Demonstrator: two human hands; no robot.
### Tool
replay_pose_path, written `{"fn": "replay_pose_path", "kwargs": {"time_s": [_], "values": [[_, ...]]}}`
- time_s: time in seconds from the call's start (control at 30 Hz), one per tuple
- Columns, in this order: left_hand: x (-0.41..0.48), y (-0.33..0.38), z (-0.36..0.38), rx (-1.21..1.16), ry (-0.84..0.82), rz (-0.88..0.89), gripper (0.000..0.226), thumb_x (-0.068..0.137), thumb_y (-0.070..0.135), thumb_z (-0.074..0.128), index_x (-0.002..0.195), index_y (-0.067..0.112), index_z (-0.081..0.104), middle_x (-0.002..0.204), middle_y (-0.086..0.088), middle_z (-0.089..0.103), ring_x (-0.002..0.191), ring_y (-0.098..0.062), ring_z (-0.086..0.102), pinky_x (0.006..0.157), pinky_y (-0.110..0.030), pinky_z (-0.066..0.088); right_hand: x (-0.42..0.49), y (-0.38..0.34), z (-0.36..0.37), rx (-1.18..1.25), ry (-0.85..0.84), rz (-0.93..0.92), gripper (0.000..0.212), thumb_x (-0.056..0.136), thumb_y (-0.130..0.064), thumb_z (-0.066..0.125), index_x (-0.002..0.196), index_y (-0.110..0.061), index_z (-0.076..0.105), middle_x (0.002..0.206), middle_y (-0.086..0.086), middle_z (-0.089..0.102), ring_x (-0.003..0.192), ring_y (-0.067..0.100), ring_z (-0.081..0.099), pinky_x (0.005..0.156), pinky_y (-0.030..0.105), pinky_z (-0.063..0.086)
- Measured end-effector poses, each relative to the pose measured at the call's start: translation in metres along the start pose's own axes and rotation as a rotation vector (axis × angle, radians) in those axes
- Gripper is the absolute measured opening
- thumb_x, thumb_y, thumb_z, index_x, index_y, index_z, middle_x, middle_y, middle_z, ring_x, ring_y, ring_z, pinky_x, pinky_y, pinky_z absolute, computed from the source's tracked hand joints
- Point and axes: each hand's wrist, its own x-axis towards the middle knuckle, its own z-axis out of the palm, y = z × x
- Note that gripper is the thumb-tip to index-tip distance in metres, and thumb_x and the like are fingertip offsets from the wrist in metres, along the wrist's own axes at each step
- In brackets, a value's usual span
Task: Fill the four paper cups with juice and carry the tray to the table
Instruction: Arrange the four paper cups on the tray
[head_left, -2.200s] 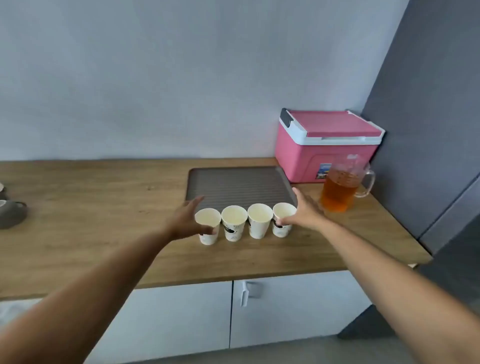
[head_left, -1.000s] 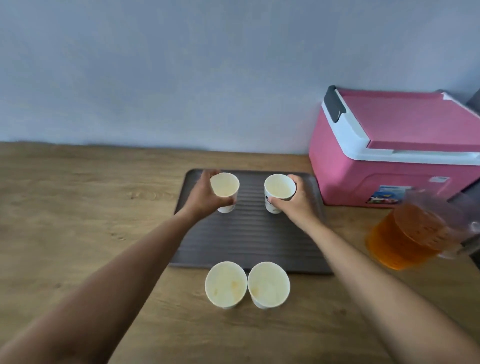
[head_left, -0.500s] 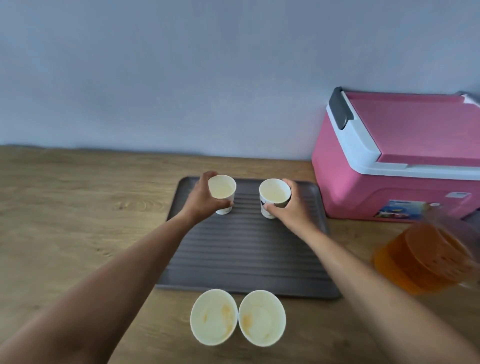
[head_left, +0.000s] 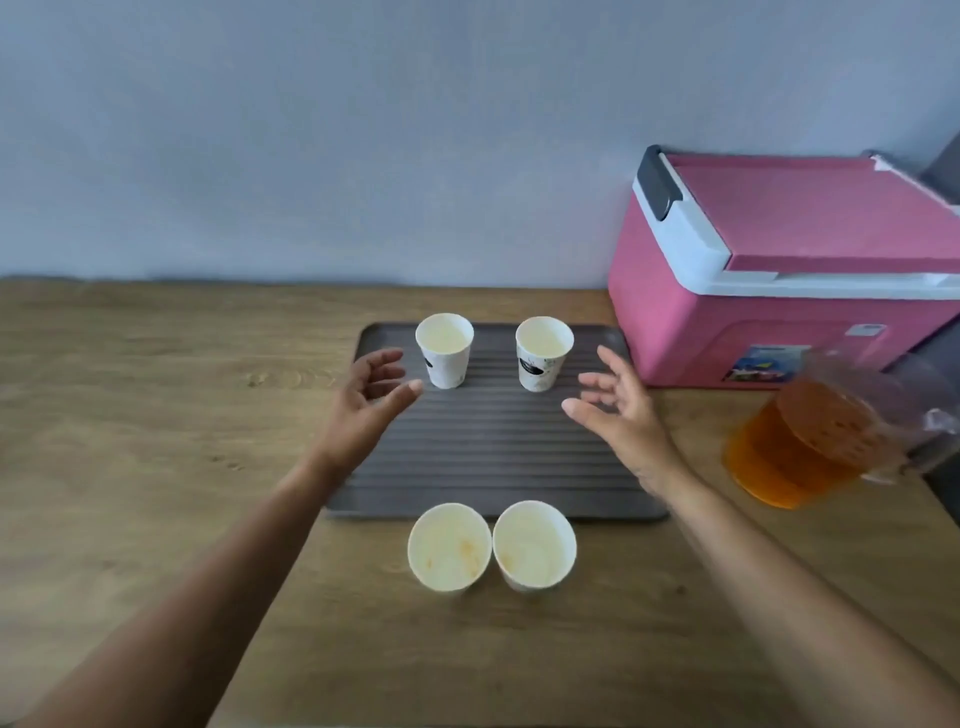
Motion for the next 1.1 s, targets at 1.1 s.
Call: {"fn": "replay_pose_path", "kwargs": {"time_s": [1.1], "values": [[-0.054, -0.008, 0.01, 0.131, -0.165, -0.03, 0.073, 0.063, 0.013, 0.089, 0.122, 0.026, 0.049, 0.113, 0.006, 0.063, 0.1, -0.009, 0.061, 0.083, -0.022, 0.054, -0.058, 0.009, 0.047, -0.136, 0.036, 0.014, 0.076, 0.07, -0.009, 0.086, 0.132, -0.025, 0.043, 0.114, -0.013, 0.059, 0.11, 0.012, 0.059, 0.098, 0.027, 0.048]]}}
